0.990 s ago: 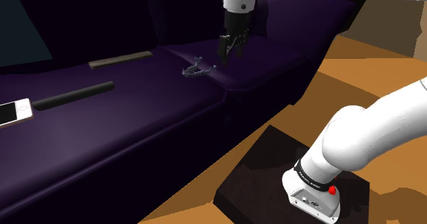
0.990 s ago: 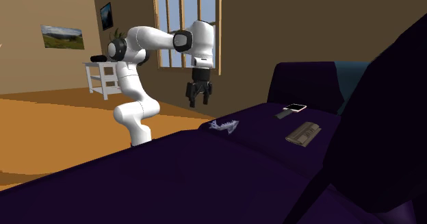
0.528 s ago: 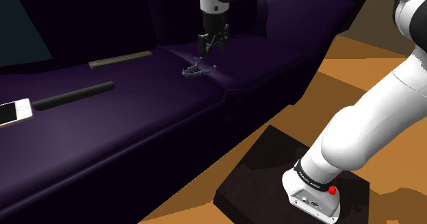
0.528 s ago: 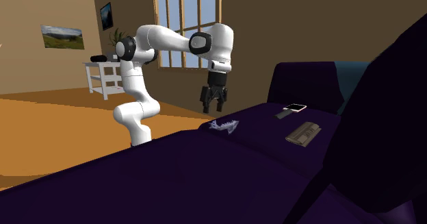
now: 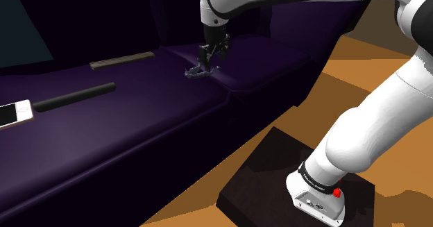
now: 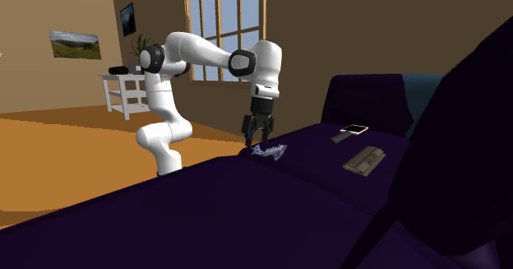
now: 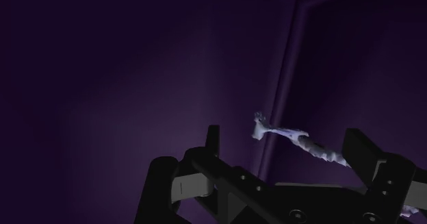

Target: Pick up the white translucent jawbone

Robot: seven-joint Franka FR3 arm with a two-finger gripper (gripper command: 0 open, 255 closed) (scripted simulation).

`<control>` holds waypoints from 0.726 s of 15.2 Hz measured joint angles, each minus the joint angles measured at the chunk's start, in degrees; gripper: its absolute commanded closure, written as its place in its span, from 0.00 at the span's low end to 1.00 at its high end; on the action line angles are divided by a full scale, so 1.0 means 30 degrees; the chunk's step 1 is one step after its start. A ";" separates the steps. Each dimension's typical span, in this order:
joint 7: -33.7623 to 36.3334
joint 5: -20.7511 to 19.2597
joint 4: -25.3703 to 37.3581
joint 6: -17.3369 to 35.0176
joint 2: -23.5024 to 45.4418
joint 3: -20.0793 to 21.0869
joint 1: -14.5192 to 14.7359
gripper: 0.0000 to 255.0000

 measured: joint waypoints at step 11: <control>0.0007 0.0002 0.0060 0.0022 -0.0039 0.0020 0.0012 1.00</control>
